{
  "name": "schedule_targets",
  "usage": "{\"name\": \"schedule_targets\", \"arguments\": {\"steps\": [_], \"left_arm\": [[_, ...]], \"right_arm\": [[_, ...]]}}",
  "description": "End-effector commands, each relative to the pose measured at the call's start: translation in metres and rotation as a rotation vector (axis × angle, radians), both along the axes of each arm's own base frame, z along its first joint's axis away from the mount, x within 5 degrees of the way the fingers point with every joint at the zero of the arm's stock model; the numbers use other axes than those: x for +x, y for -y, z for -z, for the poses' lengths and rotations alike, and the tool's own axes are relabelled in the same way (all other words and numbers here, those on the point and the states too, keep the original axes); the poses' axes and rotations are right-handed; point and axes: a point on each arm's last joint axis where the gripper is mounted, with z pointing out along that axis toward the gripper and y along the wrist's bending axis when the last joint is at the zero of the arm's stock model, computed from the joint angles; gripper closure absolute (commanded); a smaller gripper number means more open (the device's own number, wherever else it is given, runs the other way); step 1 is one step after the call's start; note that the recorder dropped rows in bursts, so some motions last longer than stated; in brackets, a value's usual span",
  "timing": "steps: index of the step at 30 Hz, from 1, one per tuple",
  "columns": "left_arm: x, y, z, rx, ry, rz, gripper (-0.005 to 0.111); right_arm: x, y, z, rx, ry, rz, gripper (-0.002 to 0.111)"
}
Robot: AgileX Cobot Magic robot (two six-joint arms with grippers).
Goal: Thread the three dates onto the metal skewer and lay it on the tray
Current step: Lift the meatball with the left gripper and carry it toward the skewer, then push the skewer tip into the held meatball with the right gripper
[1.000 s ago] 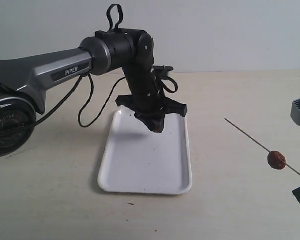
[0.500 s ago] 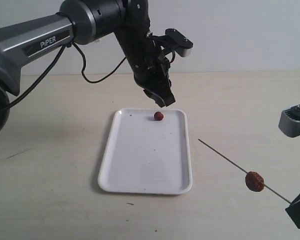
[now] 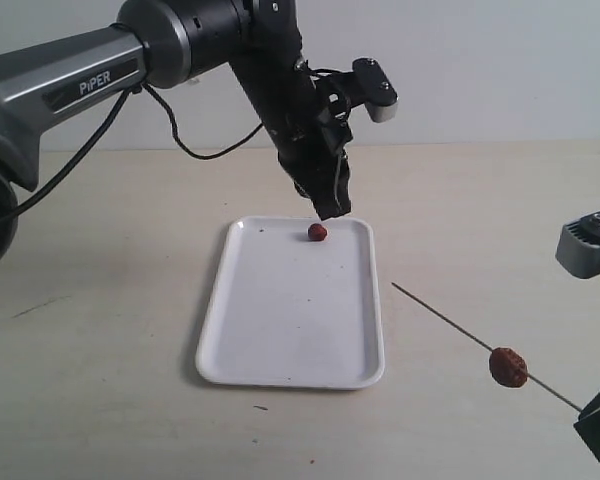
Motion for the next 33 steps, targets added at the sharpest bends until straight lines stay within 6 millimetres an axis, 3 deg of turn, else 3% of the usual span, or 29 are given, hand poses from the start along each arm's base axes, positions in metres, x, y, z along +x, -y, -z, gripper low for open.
{"name": "schedule_targets", "arguments": {"steps": [1, 10, 19, 23, 33], "left_arm": [[-0.007, 0.006, -0.015, -0.086, 0.038, 0.164, 0.085], [-0.014, 0.005, -0.015, -0.093, 0.084, 0.332, 0.085], [-0.055, -0.025, -0.009, -0.021, 0.054, 0.586, 0.085], [-0.074, -0.04, -0.008, 0.082, 0.127, 0.822, 0.085], [-0.086, -0.035, -0.007, 0.199, 0.22, 1.075, 0.085]], "right_arm": [[-0.003, 0.0, -0.002, 0.011, -0.014, -0.012, 0.108], [-0.003, 0.0, -0.002, 0.001, -0.014, -0.015, 0.108], [-0.003, 0.0, -0.002, 0.007, -0.016, -0.013, 0.108], [-0.003, -0.002, -0.002, 0.026, -0.016, -0.028, 0.108], [-0.001, -0.021, -0.01, 0.239, 0.033, -0.09, 0.108]]}}
